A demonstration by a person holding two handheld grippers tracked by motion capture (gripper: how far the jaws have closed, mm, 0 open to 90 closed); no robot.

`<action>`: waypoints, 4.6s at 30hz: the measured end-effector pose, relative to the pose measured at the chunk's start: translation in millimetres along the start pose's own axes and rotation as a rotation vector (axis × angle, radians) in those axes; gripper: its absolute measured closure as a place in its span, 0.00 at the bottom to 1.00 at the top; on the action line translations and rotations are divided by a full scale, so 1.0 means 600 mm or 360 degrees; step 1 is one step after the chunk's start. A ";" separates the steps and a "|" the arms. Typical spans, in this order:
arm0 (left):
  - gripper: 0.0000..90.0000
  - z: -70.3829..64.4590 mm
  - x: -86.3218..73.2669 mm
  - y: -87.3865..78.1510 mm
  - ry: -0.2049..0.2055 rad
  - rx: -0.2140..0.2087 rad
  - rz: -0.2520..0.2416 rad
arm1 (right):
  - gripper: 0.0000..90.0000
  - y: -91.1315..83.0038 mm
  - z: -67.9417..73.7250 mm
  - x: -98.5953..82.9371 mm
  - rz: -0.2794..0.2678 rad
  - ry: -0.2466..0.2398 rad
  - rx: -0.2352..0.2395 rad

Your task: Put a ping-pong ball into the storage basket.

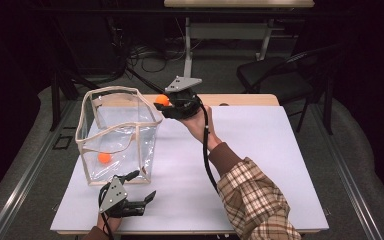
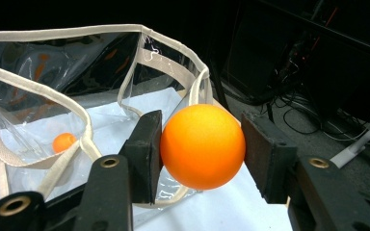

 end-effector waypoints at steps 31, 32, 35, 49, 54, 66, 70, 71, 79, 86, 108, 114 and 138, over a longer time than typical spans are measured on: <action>0.18 0.000 0.000 0.000 0.0002 -0.0003 -0.0004 | 0.57 0.024 0.019 0.019 0.0014 -0.0018 0.0035; 0.18 0.000 0.000 0.000 0.0002 -0.0003 -0.0004 | 0.57 0.025 0.020 0.020 0.0013 -0.0021 0.0038; 0.18 0.000 0.000 0.000 0.0002 -0.0002 -0.0004 | 0.57 0.026 0.021 0.022 0.0011 -0.0023 0.0041; 0.18 0.000 0.000 0.000 -0.0001 -0.0004 -0.0003 | 0.57 0.043 0.034 0.028 0.0038 -0.0035 0.0073; 0.18 0.001 0.000 -0.001 0.0001 -0.0005 -0.0005 | 0.57 0.050 0.038 0.026 0.0062 -0.0032 0.0088; 0.18 0.001 0.000 0.000 0.0000 -0.0004 -0.0007 | 0.57 0.063 0.044 0.026 0.0094 -0.0022 0.0120; 0.18 0.001 0.001 -0.001 0.0004 -0.0006 -0.0006 | 0.57 0.068 0.046 0.027 0.0107 -0.0019 0.0131; 0.18 0.001 0.001 -0.001 0.0003 -0.0007 -0.0005 | 0.57 0.069 0.047 0.027 0.0113 -0.0018 0.0134; 0.18 0.000 0.001 -0.001 0.0001 -0.0010 -0.0007 | 0.57 0.078 0.049 0.026 0.0133 -0.0010 0.0144; 0.18 0.000 0.001 -0.001 0.0000 -0.0009 -0.0007 | 0.57 0.087 0.052 0.022 0.0161 -0.0002 0.0156; 0.18 0.000 0.001 -0.001 -0.0001 -0.0012 -0.0011 | 0.57 0.109 0.056 0.010 0.0246 0.0015 0.0179; 0.18 0.000 0.001 -0.001 0.0001 -0.0016 -0.0013 | 0.56 0.118 0.057 0.005 0.0283 0.0029 0.0178; 0.18 -0.001 0.002 -0.001 0.0006 -0.0018 -0.0011 | 0.16 0.065 0.039 0.006 0.0248 0.0118 0.0208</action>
Point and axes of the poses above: each handheld gripper's, and its own axes: y roughly forward along the jaws, x roughly out of its top, z roughly to its left, the point moved 4 cm from there along y, roughly forward along the jaws, and after that the axes turned 10 degrees about -z, right-handed, at the moved point
